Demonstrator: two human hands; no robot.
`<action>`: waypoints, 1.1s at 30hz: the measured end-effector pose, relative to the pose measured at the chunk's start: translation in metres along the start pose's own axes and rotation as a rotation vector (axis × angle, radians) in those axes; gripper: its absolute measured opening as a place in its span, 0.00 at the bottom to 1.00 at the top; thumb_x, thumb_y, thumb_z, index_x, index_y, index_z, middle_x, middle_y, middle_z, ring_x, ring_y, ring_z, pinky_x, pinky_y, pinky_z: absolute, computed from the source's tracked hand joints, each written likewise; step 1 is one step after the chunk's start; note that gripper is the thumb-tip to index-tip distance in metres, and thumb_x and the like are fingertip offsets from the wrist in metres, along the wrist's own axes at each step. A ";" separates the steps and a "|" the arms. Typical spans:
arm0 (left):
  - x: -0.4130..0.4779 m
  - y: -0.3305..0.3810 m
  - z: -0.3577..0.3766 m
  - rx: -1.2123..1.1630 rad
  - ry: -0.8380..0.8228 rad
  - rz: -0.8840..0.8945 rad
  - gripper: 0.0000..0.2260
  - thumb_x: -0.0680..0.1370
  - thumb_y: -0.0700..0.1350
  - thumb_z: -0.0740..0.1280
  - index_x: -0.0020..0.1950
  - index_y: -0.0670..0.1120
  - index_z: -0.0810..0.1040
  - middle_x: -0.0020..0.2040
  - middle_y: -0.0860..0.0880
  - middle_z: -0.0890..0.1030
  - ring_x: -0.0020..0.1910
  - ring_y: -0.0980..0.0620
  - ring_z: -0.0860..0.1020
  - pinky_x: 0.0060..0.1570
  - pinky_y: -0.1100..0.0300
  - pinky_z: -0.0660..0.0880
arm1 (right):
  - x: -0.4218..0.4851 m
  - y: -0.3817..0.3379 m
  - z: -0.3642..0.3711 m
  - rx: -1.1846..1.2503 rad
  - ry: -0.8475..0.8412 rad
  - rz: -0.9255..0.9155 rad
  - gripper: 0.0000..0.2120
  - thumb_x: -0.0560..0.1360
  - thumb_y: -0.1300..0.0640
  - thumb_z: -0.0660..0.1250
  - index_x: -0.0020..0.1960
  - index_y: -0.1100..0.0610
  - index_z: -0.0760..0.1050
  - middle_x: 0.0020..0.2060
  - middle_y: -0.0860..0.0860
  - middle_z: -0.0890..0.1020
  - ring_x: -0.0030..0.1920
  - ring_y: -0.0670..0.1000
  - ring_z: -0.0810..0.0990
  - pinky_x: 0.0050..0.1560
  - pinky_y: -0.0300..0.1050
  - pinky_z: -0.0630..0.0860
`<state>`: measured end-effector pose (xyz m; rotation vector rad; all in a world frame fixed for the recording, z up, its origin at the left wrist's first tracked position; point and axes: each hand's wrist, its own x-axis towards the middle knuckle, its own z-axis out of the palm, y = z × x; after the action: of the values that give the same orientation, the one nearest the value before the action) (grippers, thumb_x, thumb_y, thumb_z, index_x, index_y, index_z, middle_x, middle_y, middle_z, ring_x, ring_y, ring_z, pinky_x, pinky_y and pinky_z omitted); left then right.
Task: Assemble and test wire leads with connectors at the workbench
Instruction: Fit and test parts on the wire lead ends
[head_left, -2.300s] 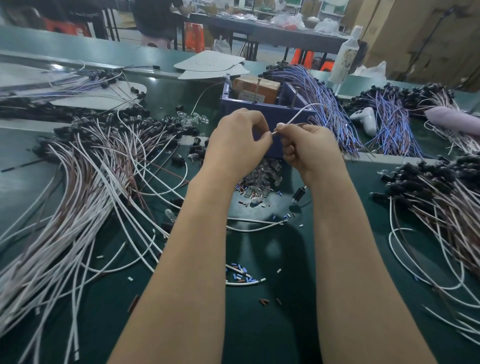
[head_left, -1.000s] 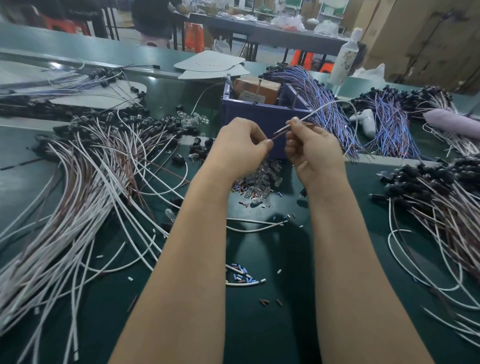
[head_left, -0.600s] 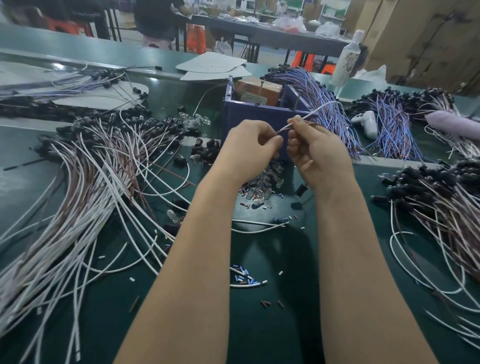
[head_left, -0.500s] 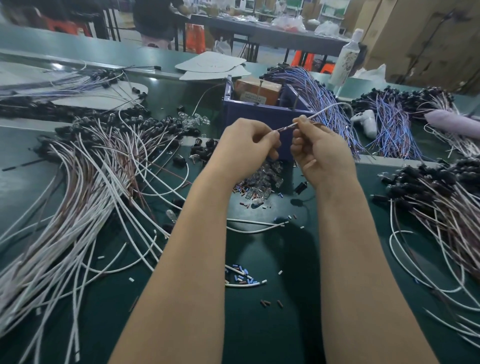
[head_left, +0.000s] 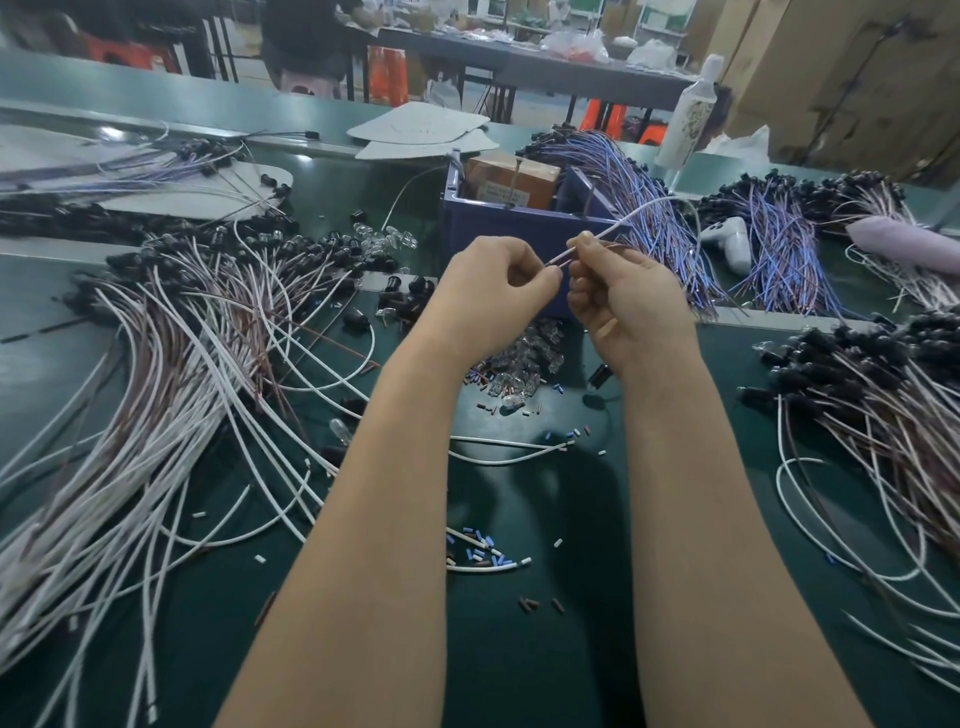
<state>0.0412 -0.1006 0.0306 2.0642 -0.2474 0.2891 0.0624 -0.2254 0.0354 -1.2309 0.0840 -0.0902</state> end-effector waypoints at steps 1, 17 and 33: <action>0.000 0.001 0.000 0.001 -0.009 0.005 0.09 0.78 0.48 0.66 0.39 0.46 0.76 0.29 0.54 0.73 0.26 0.60 0.68 0.29 0.65 0.65 | 0.000 0.000 0.000 0.009 0.009 0.001 0.07 0.77 0.62 0.66 0.40 0.61 0.76 0.24 0.48 0.76 0.25 0.43 0.72 0.27 0.33 0.72; -0.001 -0.018 -0.026 0.229 0.025 -0.334 0.05 0.76 0.45 0.67 0.45 0.44 0.80 0.45 0.45 0.82 0.44 0.48 0.78 0.48 0.58 0.75 | 0.006 -0.002 -0.012 0.288 0.167 0.021 0.07 0.77 0.64 0.66 0.40 0.61 0.75 0.26 0.50 0.78 0.22 0.42 0.75 0.26 0.32 0.72; 0.007 0.030 0.021 -0.613 0.185 -0.287 0.14 0.83 0.49 0.54 0.49 0.46 0.77 0.47 0.48 0.80 0.47 0.52 0.78 0.41 0.63 0.75 | -0.017 0.013 0.043 0.279 0.018 0.021 0.07 0.75 0.62 0.68 0.38 0.57 0.77 0.27 0.49 0.81 0.30 0.48 0.79 0.33 0.39 0.76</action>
<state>0.0410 -0.1336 0.0471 1.4314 0.0728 0.1939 0.0504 -0.1792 0.0379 -0.9505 0.0963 -0.0910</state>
